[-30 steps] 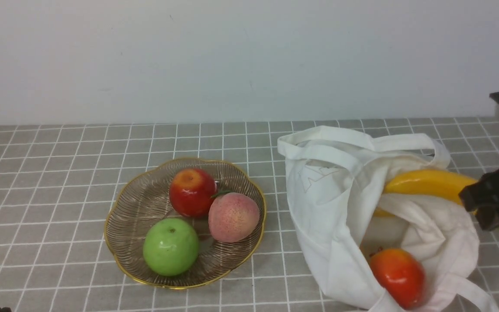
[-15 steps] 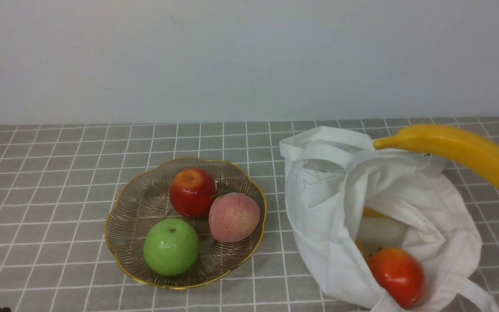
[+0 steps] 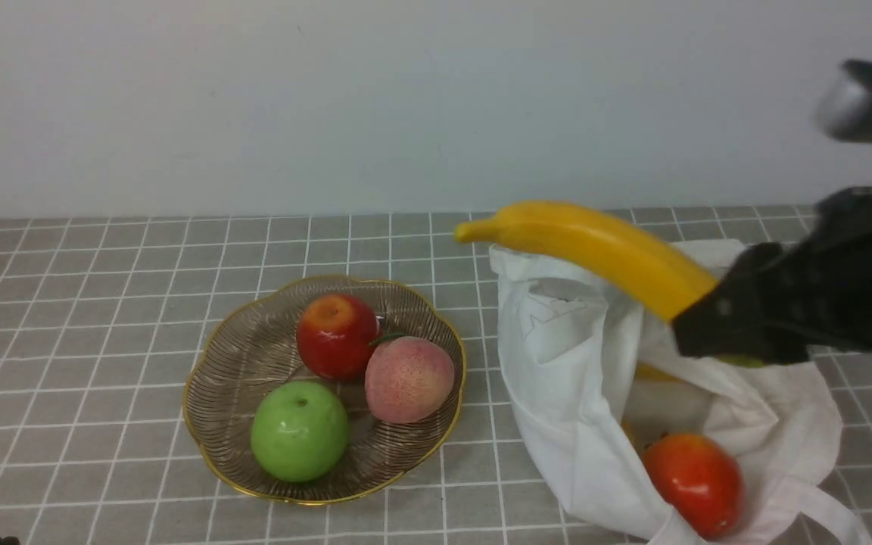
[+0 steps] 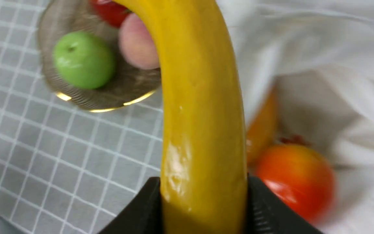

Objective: Take the fruit out of the bag on the grey coffee tablecloth and place them on the plate.
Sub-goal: 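Take the banana out of the bag and place it in the fruit dish with the right gripper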

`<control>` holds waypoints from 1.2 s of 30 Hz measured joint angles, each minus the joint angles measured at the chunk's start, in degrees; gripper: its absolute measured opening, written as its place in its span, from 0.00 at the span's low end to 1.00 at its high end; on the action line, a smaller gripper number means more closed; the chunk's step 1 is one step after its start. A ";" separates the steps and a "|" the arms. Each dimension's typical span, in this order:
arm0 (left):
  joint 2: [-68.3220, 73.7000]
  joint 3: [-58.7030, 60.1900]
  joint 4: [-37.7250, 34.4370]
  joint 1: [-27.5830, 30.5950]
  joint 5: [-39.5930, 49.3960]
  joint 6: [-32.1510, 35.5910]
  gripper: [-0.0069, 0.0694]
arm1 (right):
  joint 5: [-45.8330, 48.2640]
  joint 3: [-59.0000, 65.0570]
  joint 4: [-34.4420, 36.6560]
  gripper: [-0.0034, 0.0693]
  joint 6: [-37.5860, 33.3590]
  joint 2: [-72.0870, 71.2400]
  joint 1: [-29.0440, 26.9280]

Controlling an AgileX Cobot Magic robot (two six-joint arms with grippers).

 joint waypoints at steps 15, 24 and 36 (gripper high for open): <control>0.00 0.00 0.00 0.00 0.00 0.00 0.08 | -8.74 -22.02 -18.51 0.44 1.67 32.71 17.20; 0.00 0.00 0.00 0.00 0.00 0.00 0.08 | -13.35 -29.97 -26.20 0.44 7.77 44.03 17.20; 0.00 0.00 0.00 0.00 0.00 0.00 0.08 | -17.83 -34.38 -27.03 0.45 5.78 53.24 17.20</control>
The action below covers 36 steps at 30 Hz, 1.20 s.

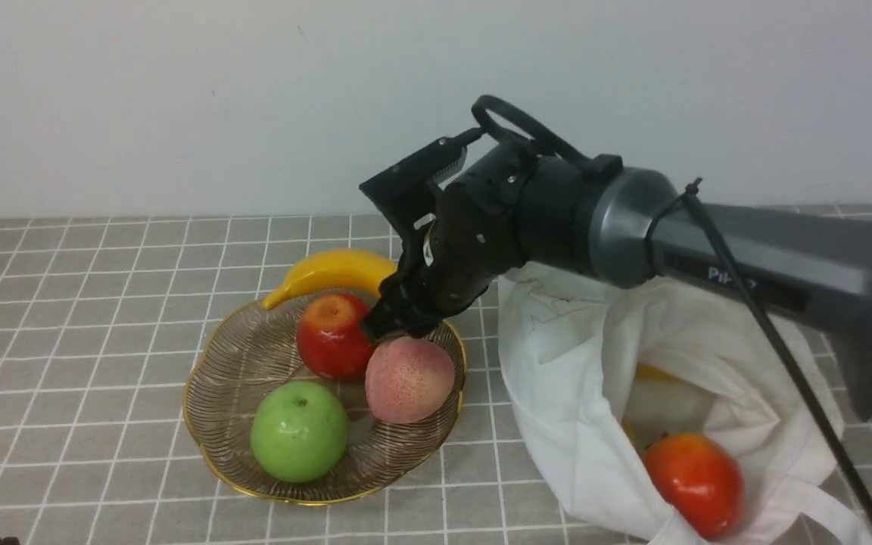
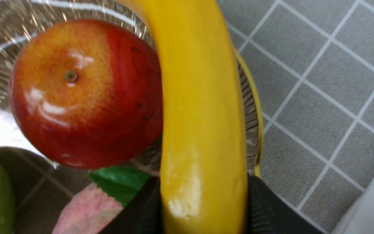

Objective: Take the fruit out of the bag on the grey coffee tablecloth and place them on the plate.

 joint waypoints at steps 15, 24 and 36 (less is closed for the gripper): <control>0.00 0.00 0.00 0.00 0.00 0.00 0.08 | 6.62 -0.07 -3.89 0.94 0.06 -3.20 0.00; 0.00 0.00 0.00 0.00 0.00 0.00 0.08 | 25.05 -0.07 -17.75 0.57 4.68 -21.77 0.00; 0.00 0.00 0.00 0.00 0.00 0.00 0.08 | 28.21 3.35 -20.57 0.04 13.02 -53.31 0.00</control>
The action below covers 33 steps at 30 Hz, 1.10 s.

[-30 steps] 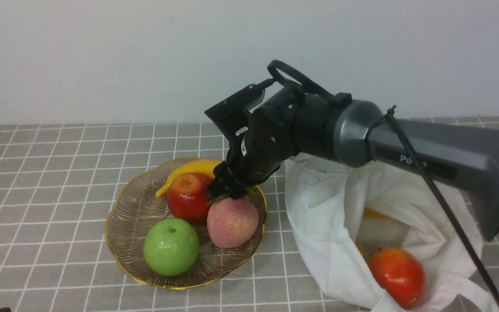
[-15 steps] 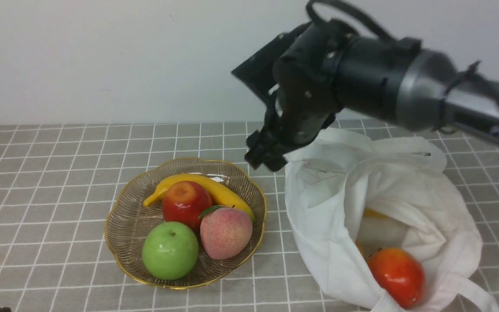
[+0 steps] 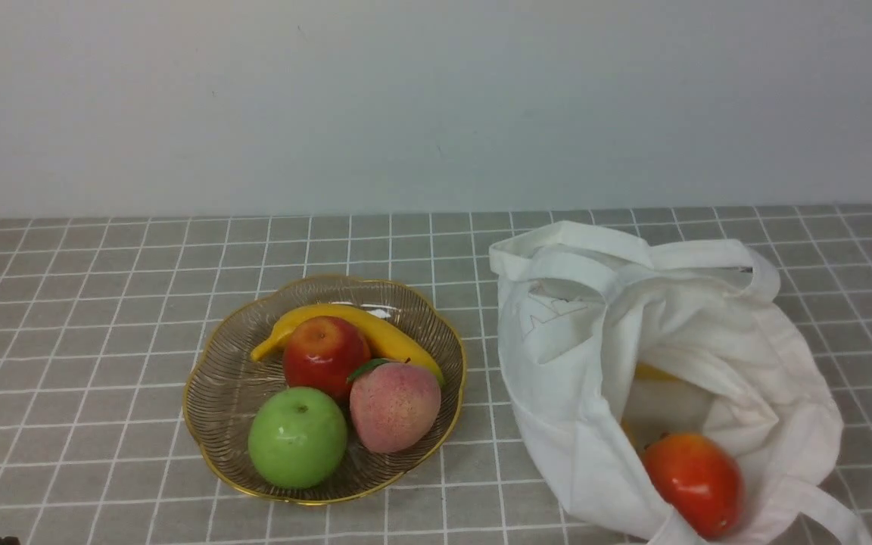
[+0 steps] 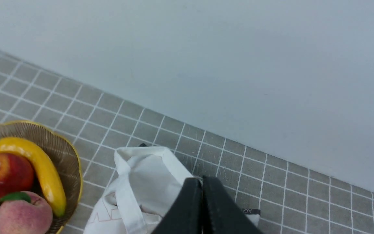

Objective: Take the fruit out of the bag on the grey coffee tablecloth and place them on the plate.

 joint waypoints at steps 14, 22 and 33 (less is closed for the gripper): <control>0.00 0.00 0.00 0.00 0.00 0.00 0.08 | -21.26 38.32 1.97 0.03 7.29 -37.71 0.00; 0.00 0.00 0.00 0.00 0.00 0.00 0.08 | -23.34 49.56 3.93 0.03 7.34 -49.98 0.00; 0.00 0.00 0.00 0.00 0.00 0.00 0.08 | -24.94 50.99 8.19 0.03 4.37 -52.15 0.00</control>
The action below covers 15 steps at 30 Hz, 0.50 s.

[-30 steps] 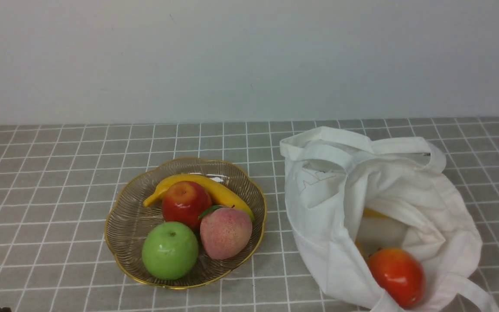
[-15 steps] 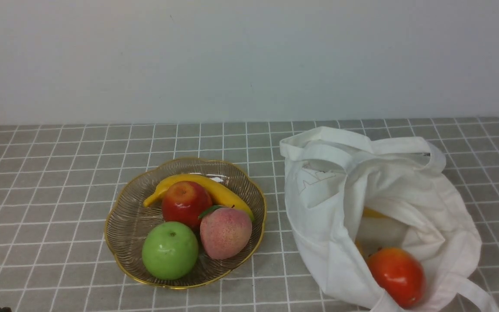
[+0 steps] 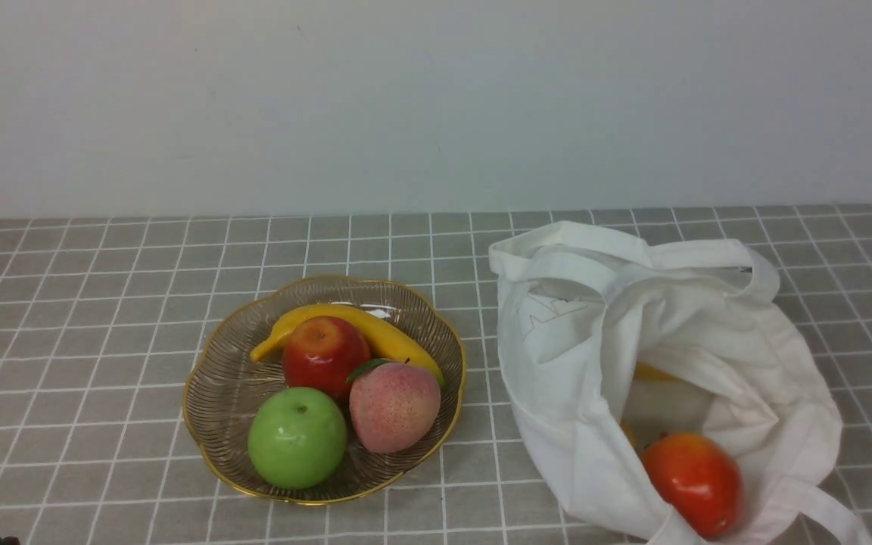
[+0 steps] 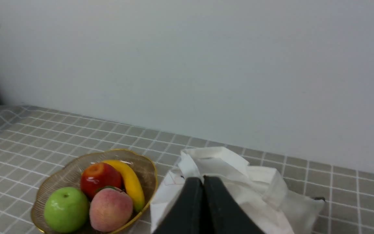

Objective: Take the fruit out of the bag on the grey coffee tablecloth and place them on the plate.

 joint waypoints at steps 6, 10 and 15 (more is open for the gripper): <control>0.00 0.00 0.00 0.00 0.00 0.00 0.08 | -6.59 0.00 10.68 0.03 -11.85 0.00 0.00; 0.00 0.00 0.00 0.00 0.00 0.00 0.08 | -9.29 0.00 15.11 0.03 -16.44 0.00 0.00; 0.00 0.00 0.00 0.00 0.00 0.00 0.08 | -12.95 2.54 14.75 0.03 -17.63 -0.79 -1.12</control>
